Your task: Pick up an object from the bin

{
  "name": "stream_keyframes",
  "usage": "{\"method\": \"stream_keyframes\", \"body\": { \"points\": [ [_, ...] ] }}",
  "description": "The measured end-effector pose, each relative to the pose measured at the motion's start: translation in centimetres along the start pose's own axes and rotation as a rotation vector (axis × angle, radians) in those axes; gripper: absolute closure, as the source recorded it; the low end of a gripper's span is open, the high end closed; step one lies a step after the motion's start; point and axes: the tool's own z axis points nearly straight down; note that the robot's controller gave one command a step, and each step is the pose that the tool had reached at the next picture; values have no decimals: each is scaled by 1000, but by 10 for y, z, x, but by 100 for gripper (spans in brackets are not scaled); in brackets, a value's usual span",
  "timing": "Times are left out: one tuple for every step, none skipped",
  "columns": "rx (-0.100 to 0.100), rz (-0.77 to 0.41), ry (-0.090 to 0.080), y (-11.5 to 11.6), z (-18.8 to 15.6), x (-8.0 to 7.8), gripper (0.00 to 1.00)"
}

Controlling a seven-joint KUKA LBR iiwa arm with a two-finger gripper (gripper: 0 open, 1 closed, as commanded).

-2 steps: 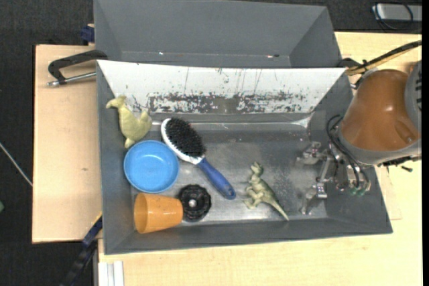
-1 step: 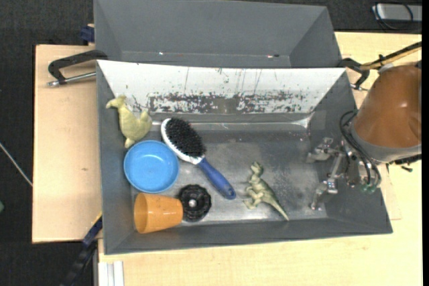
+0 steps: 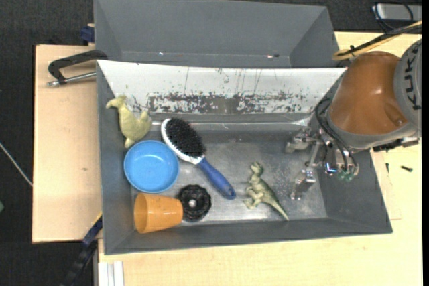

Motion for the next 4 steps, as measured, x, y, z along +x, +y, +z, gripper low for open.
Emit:
{"method": "stream_keyframes", "body": {
  "points": [
    [-1, -20, 2, 91, 27, 36, 0],
    [2, 4, 4, 97, 27, 35, 0],
    [2, 4, 5, 97, 27, 35, 100],
    [2, 4, 5, 97, 27, 35, 0]
  ]
}}
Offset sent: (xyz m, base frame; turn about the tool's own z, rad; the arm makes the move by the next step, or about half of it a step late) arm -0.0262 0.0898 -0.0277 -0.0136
